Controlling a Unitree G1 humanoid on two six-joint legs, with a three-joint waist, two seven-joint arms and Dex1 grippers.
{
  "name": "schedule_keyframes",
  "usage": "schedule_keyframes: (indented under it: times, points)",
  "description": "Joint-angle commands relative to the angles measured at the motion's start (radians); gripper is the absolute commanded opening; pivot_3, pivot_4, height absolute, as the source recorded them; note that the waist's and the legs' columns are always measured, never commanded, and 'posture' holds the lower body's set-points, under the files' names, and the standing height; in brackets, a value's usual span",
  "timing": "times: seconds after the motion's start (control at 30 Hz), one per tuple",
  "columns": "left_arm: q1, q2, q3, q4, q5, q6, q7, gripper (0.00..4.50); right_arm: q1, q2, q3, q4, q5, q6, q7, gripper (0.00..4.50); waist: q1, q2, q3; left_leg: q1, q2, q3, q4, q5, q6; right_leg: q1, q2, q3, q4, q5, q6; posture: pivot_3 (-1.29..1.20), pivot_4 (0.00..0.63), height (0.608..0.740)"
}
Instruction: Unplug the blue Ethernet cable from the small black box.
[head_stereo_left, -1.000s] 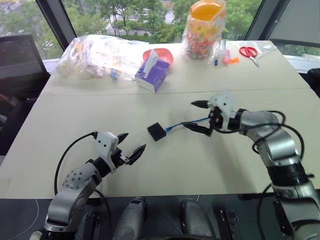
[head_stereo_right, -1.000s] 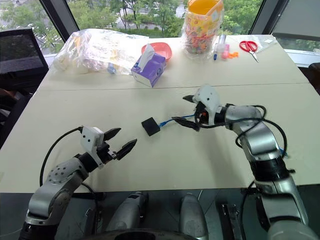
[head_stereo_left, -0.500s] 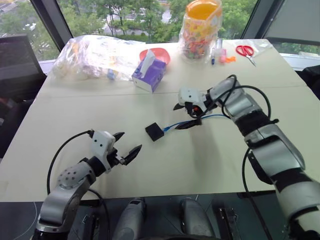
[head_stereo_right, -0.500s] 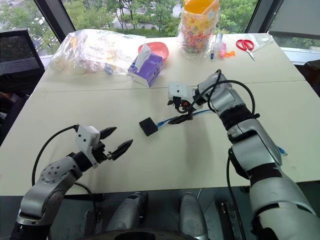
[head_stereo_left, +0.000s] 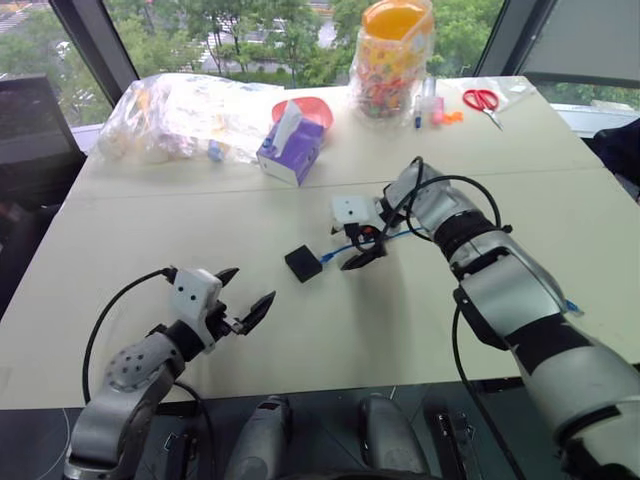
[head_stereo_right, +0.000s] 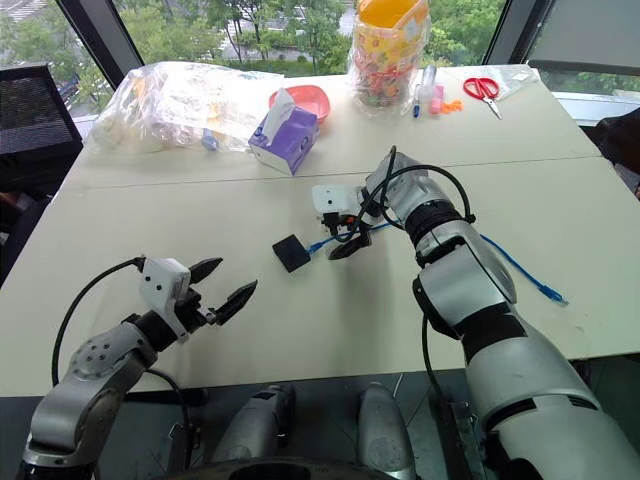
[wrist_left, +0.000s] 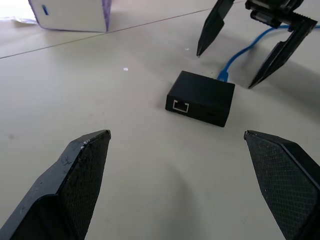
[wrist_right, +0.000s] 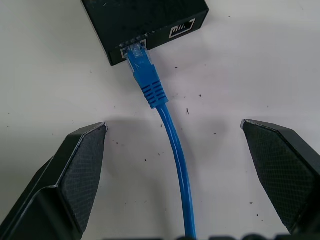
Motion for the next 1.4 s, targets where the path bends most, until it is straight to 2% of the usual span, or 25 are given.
schedule_keyframes:
  times: [0.03,0.07,0.13,0.33,0.5,0.73,0.9,1.1,1.27,1.4]
  points:
    - [0.002,0.041,0.044,-0.059,-0.060,0.044,-0.036,4.47,-0.025,0.028,-0.019,0.010,-0.016,-0.014,0.005,4.50,-0.001,0.000,0.000,0.001,0.000,0.000,0.000,0.000,0.000,0.001,0.000,0.000,0.000,-0.001,-0.002,0.00,0.150,0.726]
    - [0.000,0.052,0.052,-0.060,-0.067,0.050,-0.045,4.50,-0.026,0.034,-0.023,0.011,-0.018,-0.013,0.005,3.97,-0.001,0.000,0.000,0.002,0.001,0.000,0.000,0.000,0.000,0.001,0.001,0.000,0.001,-0.001,-0.002,0.00,0.150,0.726]
    - [-0.012,0.070,0.072,-0.056,-0.086,0.064,-0.053,4.50,-0.030,0.045,-0.028,0.013,-0.019,-0.010,0.010,3.18,-0.006,0.000,0.000,0.003,0.001,0.000,0.000,0.000,0.000,0.001,0.002,0.002,0.001,-0.001,-0.003,0.00,0.150,0.726]
    - [-0.074,0.123,0.123,-0.029,-0.127,0.097,-0.081,4.50,-0.033,0.077,-0.041,0.026,-0.031,0.009,0.015,0.14,-0.018,0.000,0.000,0.004,0.002,0.000,0.000,0.000,0.000,0.001,0.004,0.004,0.003,-0.001,-0.003,0.00,0.150,0.726]
    - [-0.124,0.134,0.120,-0.007,-0.131,0.108,-0.085,4.50,-0.032,0.078,-0.059,0.013,-0.029,0.005,0.007,0.06,-0.025,0.000,0.000,0.004,0.002,0.001,0.000,0.000,0.000,0.001,0.004,0.005,0.003,-0.001,-0.001,0.00,0.150,0.726]
    - [-0.224,0.129,0.076,0.038,-0.120,0.101,-0.103,4.50,0.016,-0.030,-0.156,-0.136,0.029,-0.119,-0.115,0.06,-0.017,0.000,0.001,0.003,0.001,0.002,0.000,0.001,-0.001,0.000,0.004,0.007,0.002,0.000,0.000,0.00,0.150,0.726]
    - [-0.364,0.087,0.071,0.110,-0.187,0.154,-0.104,4.50,0.190,-0.154,-0.220,-0.425,-0.022,-0.294,-0.437,0.06,0.000,-0.001,0.001,0.003,0.001,0.003,0.000,0.001,-0.001,0.001,0.004,0.007,0.001,0.000,0.001,0.00,0.150,0.726]
    - [-0.501,0.069,0.068,0.200,-0.261,0.232,-0.128,4.50,0.465,-0.185,-0.286,-0.822,-0.143,-0.392,-0.812,0.06,-0.001,-0.002,0.002,0.003,0.001,0.006,-0.001,0.001,-0.001,-0.001,0.004,0.011,0.002,0.000,0.002,0.00,0.150,0.726]
    - [-0.587,0.071,0.050,0.252,-0.308,0.292,-0.177,4.50,0.633,-0.173,-0.301,-1.054,-0.257,-0.409,-1.012,0.06,0.003,-0.003,0.002,0.003,0.001,0.008,0.000,0.001,-0.001,-0.001,0.004,0.013,0.002,0.000,0.002,0.00,0.150,0.726]
    - [-0.623,0.081,0.033,0.270,-0.316,0.318,-0.218,4.50,0.691,-0.166,-0.291,-1.142,-0.284,-0.373,-1.049,0.06,0.002,-0.004,0.003,0.003,0.001,0.008,0.001,0.001,-0.001,0.000,0.004,0.014,0.002,0.000,0.002,0.00,0.150,0.726]
